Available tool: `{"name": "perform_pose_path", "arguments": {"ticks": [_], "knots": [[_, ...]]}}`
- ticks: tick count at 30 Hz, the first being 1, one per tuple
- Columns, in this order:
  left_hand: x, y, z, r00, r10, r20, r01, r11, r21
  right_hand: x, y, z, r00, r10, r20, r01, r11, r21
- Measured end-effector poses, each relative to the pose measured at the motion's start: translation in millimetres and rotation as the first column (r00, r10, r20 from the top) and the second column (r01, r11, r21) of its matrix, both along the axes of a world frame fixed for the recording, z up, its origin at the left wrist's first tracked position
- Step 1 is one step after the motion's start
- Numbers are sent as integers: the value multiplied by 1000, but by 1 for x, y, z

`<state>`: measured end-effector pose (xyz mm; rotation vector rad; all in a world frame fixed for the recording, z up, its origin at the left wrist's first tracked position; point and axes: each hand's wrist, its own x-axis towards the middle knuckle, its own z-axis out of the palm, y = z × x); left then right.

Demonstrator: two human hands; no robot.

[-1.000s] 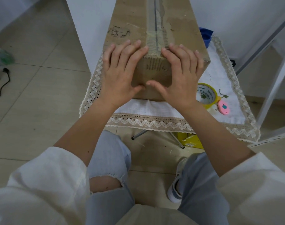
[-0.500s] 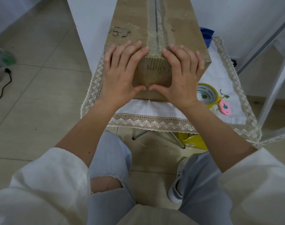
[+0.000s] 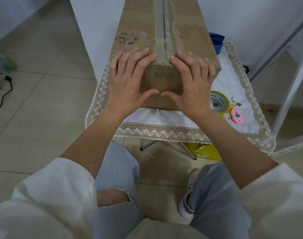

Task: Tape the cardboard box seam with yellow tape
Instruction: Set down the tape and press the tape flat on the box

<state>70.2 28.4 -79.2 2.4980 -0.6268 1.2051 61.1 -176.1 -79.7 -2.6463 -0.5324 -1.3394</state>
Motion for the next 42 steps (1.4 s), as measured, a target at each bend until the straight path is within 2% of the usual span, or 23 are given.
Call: {"name": "perform_pose_path", "arguments": {"ticks": [11, 18, 25, 29, 42], "knots": [[-4, -1, 2, 999, 0, -43, 0, 1000, -1, -12, -4, 11, 984, 48, -169, -48, 999, 5], [-11, -8, 23, 981, 57, -184, -60, 998, -12, -15, -2, 29, 981, 53, -187, -43, 997, 58], [-5, -16, 60, 946, 93, -311, -48, 987, 151, -2, -3, 54, 962, -17, -272, -12, 995, -103], [1, -19, 68, 931, 94, -354, -14, 975, 221, 5, -5, 53, 974, 5, -226, -31, 993, -111], [28, -27, 71, 951, 85, -298, -39, 987, 155, 40, -4, 58, 990, 3, -143, -16, 996, -86]]}}
